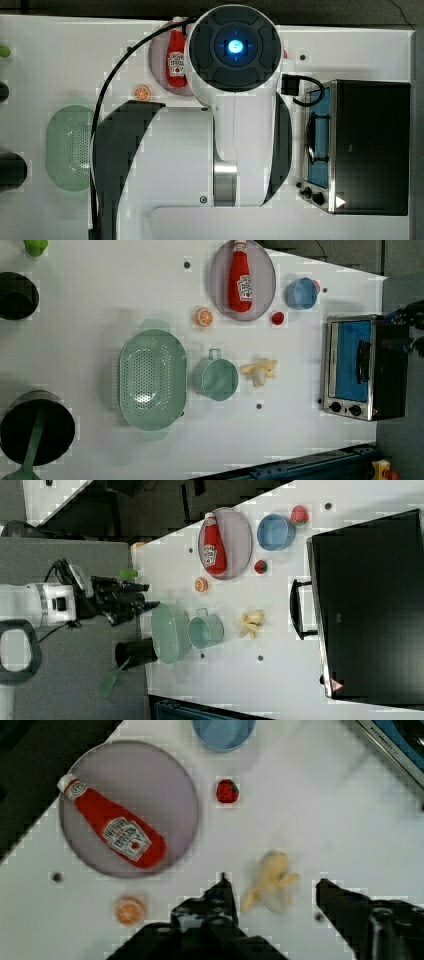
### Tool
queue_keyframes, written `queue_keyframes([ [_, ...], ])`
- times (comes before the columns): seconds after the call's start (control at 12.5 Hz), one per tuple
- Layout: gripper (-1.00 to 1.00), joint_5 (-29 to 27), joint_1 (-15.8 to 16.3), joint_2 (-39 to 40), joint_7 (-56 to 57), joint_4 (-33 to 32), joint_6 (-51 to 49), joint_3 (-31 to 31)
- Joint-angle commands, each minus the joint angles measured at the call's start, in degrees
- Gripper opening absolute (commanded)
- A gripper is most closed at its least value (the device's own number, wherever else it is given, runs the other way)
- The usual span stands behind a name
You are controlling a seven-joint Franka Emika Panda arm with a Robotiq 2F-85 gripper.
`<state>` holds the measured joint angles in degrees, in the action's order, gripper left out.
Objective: Pick banana from table and place on oven.
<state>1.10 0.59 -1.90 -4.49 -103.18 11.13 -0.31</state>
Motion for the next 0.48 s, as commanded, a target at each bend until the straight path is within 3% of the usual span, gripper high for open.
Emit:
queue_keyframes([
  [0.08,0.59,-0.4,-2.3,-26.8,1.4,-15.9,-9.9,0.6],
  [0.24,0.99,-0.4,-2.3,-26.7,1.4,-15.9,-9.8,0.6],
  [0.48,1.00,-0.4,-2.3,-25.2,1.4,-16.4,-9.6,0.8],
])
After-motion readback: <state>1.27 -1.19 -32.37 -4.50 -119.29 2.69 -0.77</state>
